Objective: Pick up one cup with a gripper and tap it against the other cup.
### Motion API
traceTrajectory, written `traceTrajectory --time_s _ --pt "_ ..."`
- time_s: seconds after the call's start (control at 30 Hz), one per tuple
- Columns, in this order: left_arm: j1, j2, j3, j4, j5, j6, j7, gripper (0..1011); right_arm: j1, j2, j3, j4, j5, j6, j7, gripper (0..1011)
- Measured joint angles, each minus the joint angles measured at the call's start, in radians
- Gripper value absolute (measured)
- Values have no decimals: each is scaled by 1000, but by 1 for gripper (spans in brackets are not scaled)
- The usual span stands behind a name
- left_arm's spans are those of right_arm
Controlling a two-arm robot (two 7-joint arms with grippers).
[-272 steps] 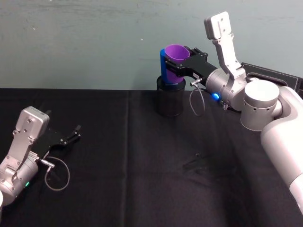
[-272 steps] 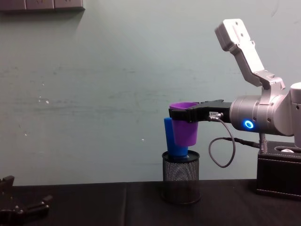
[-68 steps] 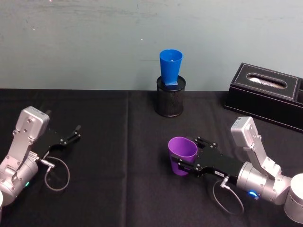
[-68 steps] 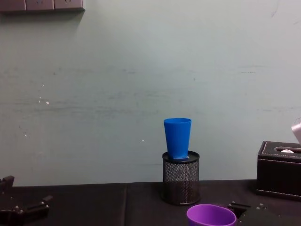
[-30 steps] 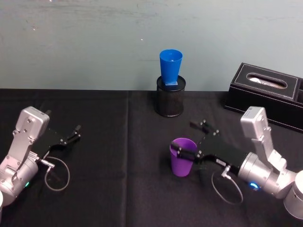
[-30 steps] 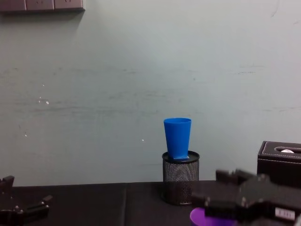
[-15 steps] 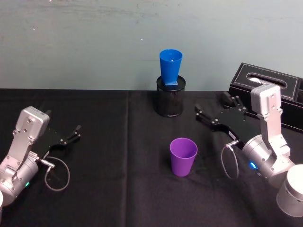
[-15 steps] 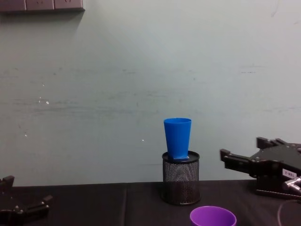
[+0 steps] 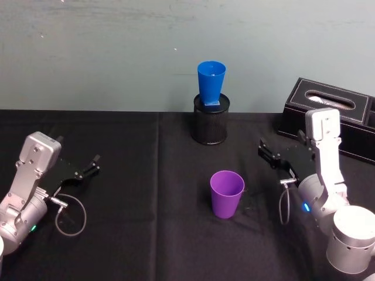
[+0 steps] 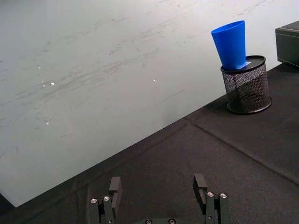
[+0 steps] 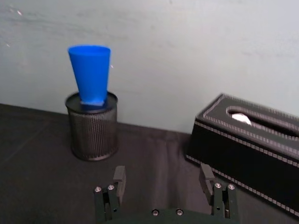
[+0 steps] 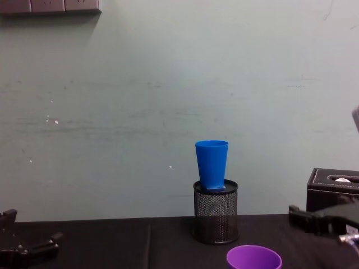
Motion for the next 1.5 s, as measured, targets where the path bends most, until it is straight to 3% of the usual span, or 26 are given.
traceTrajectory --time_s 0.2,1.5 --pt "0 0 0 0 0 0 0 1011 8 -12 11 52 6 -26 32 1000" --pt "0 0 0 0 0 0 0 1012 6 -9 7 34 2 -15 20 1000"
